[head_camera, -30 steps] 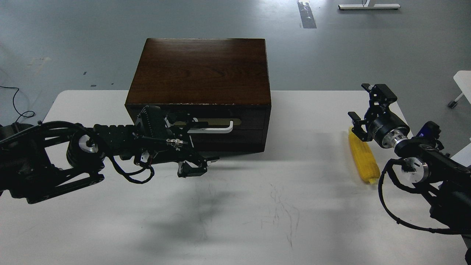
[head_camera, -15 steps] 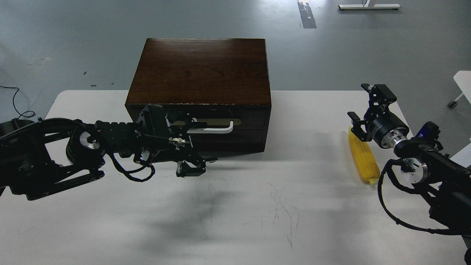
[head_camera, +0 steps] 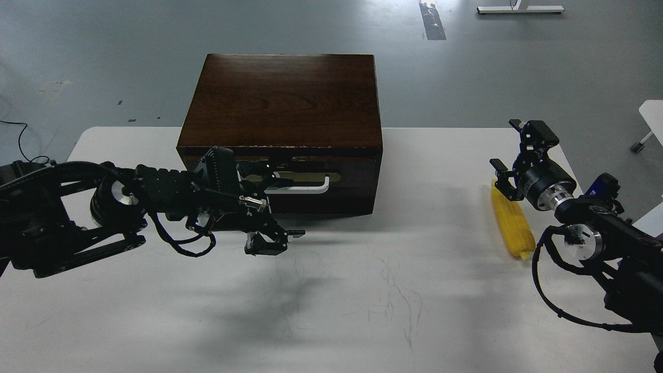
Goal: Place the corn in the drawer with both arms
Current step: 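Pull the drawer open toward the robot with the left gripper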
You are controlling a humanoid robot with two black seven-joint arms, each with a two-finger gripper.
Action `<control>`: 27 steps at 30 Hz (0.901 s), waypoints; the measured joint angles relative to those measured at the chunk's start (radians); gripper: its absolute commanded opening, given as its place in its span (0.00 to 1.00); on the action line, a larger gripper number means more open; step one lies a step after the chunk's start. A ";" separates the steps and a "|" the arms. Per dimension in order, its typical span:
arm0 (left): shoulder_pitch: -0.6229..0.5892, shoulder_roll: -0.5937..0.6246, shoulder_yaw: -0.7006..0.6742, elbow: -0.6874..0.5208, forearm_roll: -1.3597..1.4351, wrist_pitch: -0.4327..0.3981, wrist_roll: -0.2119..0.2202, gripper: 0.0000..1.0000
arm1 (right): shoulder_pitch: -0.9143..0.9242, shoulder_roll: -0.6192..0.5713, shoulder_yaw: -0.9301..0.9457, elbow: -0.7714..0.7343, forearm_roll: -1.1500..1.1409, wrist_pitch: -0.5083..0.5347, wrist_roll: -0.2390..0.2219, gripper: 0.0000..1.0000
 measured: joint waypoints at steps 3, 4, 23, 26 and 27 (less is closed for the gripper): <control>-0.011 0.001 0.021 -0.008 0.000 0.000 -0.002 0.99 | 0.000 0.000 0.002 0.000 0.000 0.000 0.000 1.00; -0.016 0.001 0.032 -0.008 0.000 0.001 -0.002 0.99 | 0.000 0.000 0.002 0.000 0.000 0.000 0.000 1.00; -0.035 0.026 0.078 -0.038 0.000 0.004 -0.051 0.99 | -0.001 0.005 0.005 0.000 0.000 -0.007 0.000 1.00; -0.038 0.033 0.079 -0.051 0.000 0.005 -0.063 0.99 | -0.001 0.008 0.005 0.000 0.000 -0.011 0.000 1.00; -0.039 0.034 0.080 -0.054 0.000 0.005 -0.067 0.99 | -0.001 0.009 0.005 0.000 0.000 -0.012 0.000 1.00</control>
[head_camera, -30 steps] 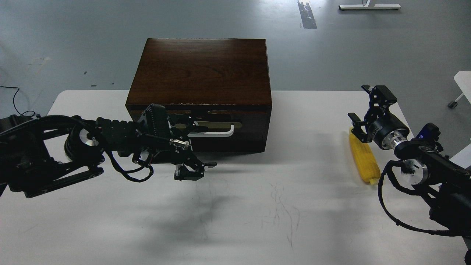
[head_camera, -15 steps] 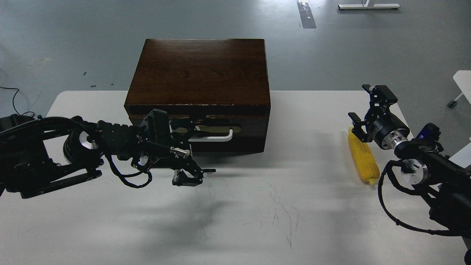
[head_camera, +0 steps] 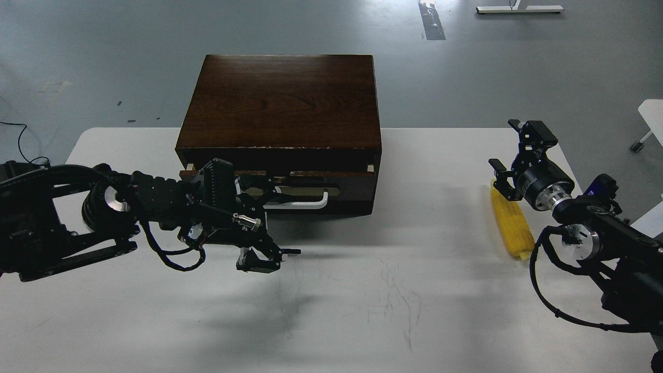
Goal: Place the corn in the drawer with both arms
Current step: 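Pull the drawer open toward the robot with the left gripper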
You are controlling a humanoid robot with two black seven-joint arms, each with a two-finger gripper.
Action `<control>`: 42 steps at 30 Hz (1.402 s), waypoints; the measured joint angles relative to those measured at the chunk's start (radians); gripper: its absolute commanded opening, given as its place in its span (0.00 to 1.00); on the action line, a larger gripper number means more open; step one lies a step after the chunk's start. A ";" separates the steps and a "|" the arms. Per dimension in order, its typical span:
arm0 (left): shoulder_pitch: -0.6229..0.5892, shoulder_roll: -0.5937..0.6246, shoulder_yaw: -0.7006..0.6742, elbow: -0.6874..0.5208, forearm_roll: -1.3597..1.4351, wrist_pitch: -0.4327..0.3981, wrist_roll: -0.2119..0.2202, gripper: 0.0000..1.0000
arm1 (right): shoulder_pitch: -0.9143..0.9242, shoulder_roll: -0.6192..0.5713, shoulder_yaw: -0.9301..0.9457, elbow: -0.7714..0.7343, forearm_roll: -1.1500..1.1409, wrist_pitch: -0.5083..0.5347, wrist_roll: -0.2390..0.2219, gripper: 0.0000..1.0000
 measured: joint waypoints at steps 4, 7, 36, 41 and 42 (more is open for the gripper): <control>-0.002 0.001 0.000 -0.004 0.001 0.000 -0.020 0.99 | 0.000 0.000 0.000 0.000 0.000 0.000 0.000 1.00; -0.002 0.001 -0.003 -0.006 0.001 0.000 -0.029 0.99 | 0.001 0.000 0.000 0.000 0.000 0.000 0.000 1.00; 0.004 0.070 -0.003 -0.134 0.000 -0.001 -0.037 0.99 | 0.000 0.000 -0.001 -0.002 0.000 -0.007 0.000 1.00; 0.009 0.089 -0.004 -0.157 0.000 -0.001 -0.036 0.99 | 0.001 0.000 -0.001 -0.002 0.000 -0.007 0.000 1.00; 0.011 0.093 -0.004 -0.166 0.000 -0.001 -0.036 0.99 | 0.001 0.000 -0.001 -0.002 0.000 -0.007 0.000 1.00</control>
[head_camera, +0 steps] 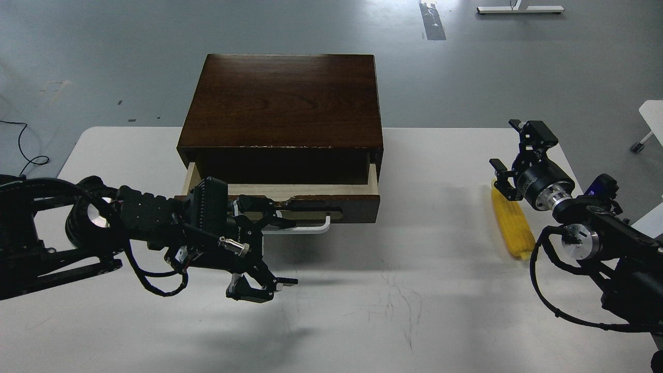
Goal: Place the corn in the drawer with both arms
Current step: 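Pull the drawer open toward the robot with the left gripper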
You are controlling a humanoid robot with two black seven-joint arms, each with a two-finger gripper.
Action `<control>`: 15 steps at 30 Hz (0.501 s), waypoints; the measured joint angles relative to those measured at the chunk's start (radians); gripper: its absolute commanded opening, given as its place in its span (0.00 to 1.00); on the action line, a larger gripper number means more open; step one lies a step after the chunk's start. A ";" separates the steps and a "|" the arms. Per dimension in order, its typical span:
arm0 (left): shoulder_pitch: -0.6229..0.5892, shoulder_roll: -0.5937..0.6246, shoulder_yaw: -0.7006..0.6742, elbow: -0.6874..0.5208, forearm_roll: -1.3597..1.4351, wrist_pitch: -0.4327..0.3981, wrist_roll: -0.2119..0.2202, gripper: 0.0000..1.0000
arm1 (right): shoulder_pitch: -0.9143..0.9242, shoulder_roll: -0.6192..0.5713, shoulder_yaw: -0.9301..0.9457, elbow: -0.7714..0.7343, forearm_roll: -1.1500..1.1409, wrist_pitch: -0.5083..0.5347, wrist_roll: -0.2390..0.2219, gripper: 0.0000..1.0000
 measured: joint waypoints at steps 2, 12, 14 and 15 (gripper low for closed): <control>0.002 0.010 0.000 -0.017 0.000 0.000 0.001 0.99 | 0.000 0.000 0.000 0.000 0.000 0.000 0.000 1.00; 0.007 0.033 0.007 -0.055 0.000 0.000 0.001 0.99 | -0.001 0.000 0.000 0.000 0.000 0.000 0.000 1.00; 0.009 0.034 0.014 -0.061 0.001 0.001 0.001 0.99 | -0.001 0.000 0.000 0.000 0.000 0.000 0.000 1.00; 0.009 0.035 0.016 -0.063 0.001 0.001 0.001 0.99 | -0.001 0.000 0.000 0.000 0.000 0.000 0.000 1.00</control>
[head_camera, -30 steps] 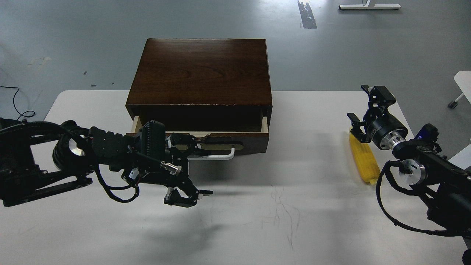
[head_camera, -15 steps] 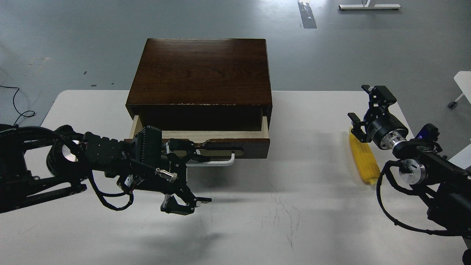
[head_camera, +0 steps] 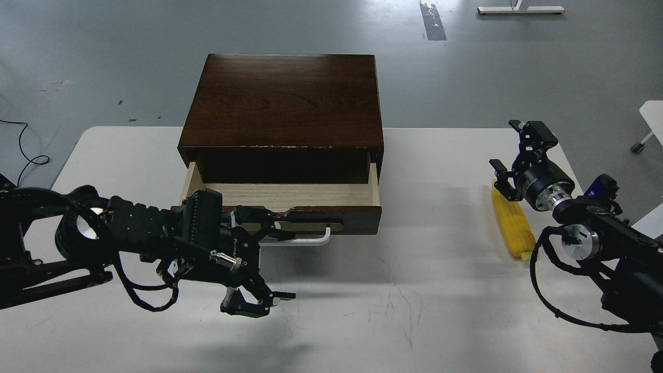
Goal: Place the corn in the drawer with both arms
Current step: 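Pull the drawer open toward the robot with the left gripper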
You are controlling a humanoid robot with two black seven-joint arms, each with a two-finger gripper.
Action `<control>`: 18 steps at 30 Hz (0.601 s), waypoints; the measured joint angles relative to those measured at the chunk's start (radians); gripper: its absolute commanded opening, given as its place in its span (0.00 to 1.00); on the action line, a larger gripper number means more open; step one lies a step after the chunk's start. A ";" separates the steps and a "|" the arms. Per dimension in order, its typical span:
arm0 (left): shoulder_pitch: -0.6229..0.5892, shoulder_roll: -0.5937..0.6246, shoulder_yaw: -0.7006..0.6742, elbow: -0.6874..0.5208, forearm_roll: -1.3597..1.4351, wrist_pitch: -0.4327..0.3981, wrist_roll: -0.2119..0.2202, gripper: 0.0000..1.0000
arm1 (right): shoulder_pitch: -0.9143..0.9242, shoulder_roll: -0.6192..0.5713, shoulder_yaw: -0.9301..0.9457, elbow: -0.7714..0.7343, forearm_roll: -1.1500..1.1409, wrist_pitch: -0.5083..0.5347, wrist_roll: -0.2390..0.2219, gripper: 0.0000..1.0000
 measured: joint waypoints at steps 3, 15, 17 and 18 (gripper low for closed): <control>0.002 0.003 0.002 -0.004 0.000 0.001 0.000 0.99 | 0.000 0.000 0.000 0.000 0.000 0.000 0.000 1.00; 0.026 0.004 0.003 -0.004 -0.001 0.003 0.000 0.99 | 0.001 0.000 0.000 -0.017 0.000 0.000 0.000 1.00; 0.027 0.007 0.003 -0.004 -0.001 0.011 0.002 0.99 | 0.001 0.000 0.001 -0.018 0.000 0.000 0.000 1.00; 0.028 0.009 0.004 -0.004 -0.001 0.021 0.003 0.99 | 0.001 0.000 0.001 -0.018 0.000 0.000 0.000 1.00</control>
